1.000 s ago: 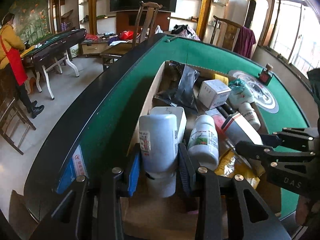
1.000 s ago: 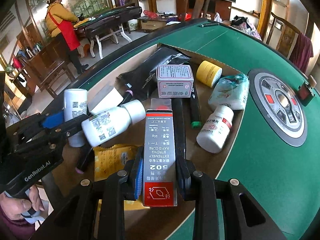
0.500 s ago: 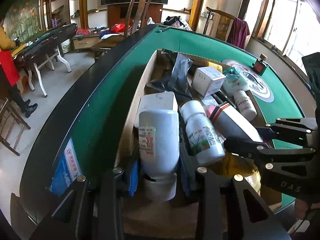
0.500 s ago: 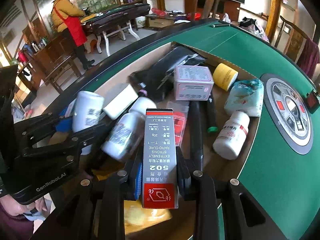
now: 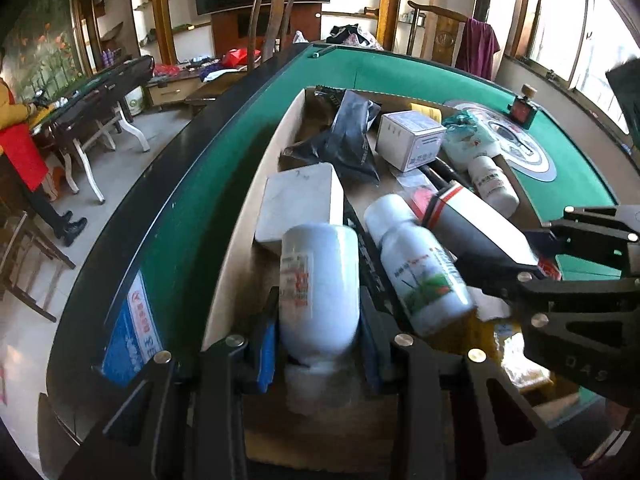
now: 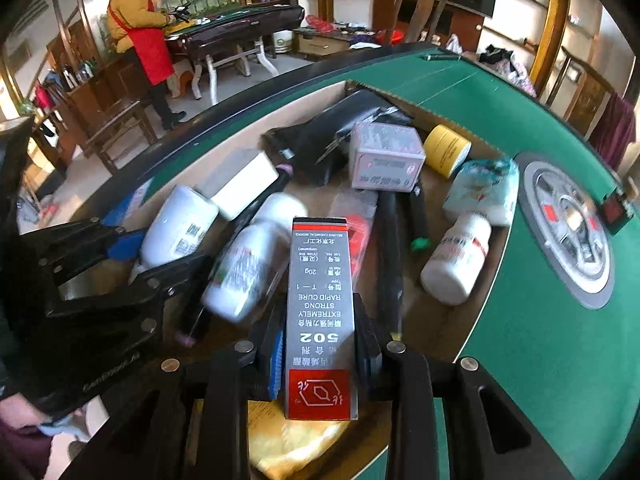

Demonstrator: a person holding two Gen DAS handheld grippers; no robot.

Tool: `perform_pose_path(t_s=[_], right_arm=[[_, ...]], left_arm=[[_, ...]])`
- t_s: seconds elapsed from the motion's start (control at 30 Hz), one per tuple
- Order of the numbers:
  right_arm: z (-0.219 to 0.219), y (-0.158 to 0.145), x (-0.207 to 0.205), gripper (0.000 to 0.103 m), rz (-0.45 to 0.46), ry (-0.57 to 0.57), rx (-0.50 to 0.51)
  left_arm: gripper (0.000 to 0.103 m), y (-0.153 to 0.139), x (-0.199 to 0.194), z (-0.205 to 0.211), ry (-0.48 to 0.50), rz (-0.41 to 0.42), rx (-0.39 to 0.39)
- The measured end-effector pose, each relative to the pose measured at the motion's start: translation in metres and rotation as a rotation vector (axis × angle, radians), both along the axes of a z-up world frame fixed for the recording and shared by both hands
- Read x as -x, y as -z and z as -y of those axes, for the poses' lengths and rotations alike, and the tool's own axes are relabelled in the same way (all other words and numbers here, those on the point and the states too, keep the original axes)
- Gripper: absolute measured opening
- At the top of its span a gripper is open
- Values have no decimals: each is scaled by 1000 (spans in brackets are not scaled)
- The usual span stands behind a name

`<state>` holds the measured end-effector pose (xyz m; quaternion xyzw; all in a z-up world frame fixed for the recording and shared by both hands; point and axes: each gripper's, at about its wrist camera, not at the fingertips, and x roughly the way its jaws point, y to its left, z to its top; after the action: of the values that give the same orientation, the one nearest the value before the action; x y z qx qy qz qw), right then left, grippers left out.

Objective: Organize objects
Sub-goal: 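Lower the pill bottle and tall box into the tray and open both grippers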

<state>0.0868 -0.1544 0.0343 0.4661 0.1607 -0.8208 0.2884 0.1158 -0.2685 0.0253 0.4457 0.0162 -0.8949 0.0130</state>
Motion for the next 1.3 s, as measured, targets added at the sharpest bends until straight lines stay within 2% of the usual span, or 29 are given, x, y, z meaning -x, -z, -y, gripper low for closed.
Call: perform_pose_path(t_s=[0.13,0.23,0.57,0.8,0.93,1.2,1.3], right_arm=[[3,0,12,31,-23,18,-6],[4,1,19,31,-24,30,-6],[7,-1,-3,33,-44,3,-27],[-4,-3,-1,48,-6,47,-16],[-10,-10,-12,58,-22,36,-18],[-21,-23,-31,63,-41,13,15],[-27,-28,-36,67,-51,20,33]], left_arm=[[33,2,10,-4,-8,-13,34],[33,3,14,-5,-18,-17,33],[35,-4,6,-3,-47,-35,27],[40,-17,-4,-9,-44,-64,52],[43,-21,-7,-12,-43,-73,60],[74,-36,-18,-18,-68,-110,63],[81,-42,-23,-19,-78,-130,59]])
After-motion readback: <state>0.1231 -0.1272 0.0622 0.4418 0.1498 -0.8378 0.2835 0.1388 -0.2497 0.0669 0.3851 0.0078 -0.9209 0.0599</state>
